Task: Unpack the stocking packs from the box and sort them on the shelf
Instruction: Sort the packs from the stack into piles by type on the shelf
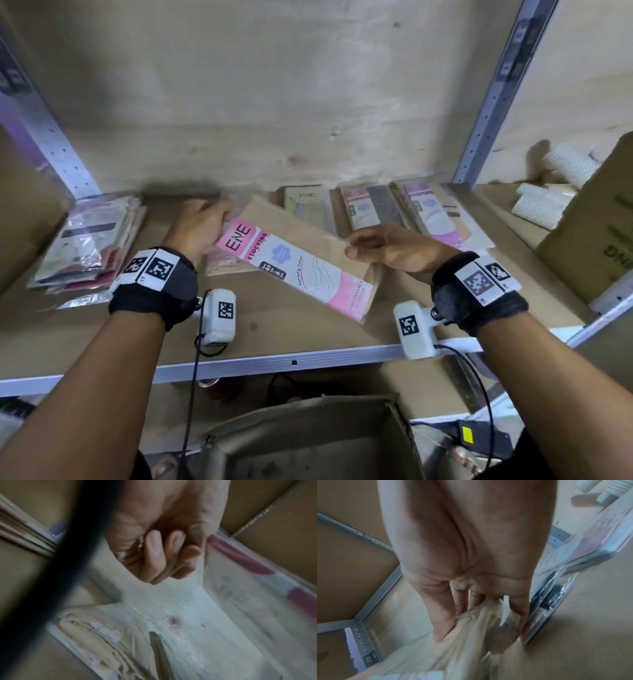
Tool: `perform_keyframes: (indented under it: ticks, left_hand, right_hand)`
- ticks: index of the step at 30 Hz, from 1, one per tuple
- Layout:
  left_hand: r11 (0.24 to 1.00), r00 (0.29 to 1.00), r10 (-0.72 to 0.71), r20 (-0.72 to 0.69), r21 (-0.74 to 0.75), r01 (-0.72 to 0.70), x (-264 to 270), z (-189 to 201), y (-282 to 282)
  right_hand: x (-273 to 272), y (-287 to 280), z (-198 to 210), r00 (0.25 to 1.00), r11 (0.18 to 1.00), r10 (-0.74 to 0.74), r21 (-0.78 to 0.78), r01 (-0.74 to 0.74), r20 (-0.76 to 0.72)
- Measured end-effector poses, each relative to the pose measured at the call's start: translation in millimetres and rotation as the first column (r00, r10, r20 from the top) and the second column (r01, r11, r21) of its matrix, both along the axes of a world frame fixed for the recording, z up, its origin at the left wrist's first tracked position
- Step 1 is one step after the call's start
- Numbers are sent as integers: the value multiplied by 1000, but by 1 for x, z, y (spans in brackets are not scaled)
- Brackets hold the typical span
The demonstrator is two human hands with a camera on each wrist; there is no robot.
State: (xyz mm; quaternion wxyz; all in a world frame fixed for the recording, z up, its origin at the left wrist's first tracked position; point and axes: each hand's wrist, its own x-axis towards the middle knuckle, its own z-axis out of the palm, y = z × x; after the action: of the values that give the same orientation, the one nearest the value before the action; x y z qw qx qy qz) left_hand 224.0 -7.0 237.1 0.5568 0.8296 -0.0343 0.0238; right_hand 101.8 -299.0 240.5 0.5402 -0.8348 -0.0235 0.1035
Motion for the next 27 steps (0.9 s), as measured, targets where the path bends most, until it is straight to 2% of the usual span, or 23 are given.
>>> perform_keyframes:
  ticks: [4, 6, 8, 13, 18, 22, 27]
  left_hand:
    - [965, 984, -154, -88, -226, 130, -9, 9, -5]
    - [916, 958, -220, -185, -376, 138, -16, 12, -6]
    - [886, 934, -255, -251, -448, 122, -23, 14, -6]
    - [873, 904, -325, -277, -455, 174, -31, 13, 1]
    - [913, 932, -307, -192, -334, 232, -38, 16, 3]
    - [918, 932, -313, -184, -310, 247, -36, 19, 6]
    - [940, 939, -309, -148, -197, 278, -35, 13, 10]
  right_hand:
    - [-4, -2, 0, 1000, 996, -29, 90, 29, -5]
    - [-5, -1, -1, 1000, 992, -28, 120, 28, -2]
    - [-6, 2, -1, 999, 988, -41, 146, 40, 6]
    - [-8, 8, 0, 999, 983, -29, 183, 22, 37]
    - [-6, 10, -3, 998, 979, -19, 204, 6, 60]
    - [-3, 13, -5, 998, 974, 8, 225, -22, 59]
    - [1, 16, -8, 998, 973, 8, 228, -23, 68]
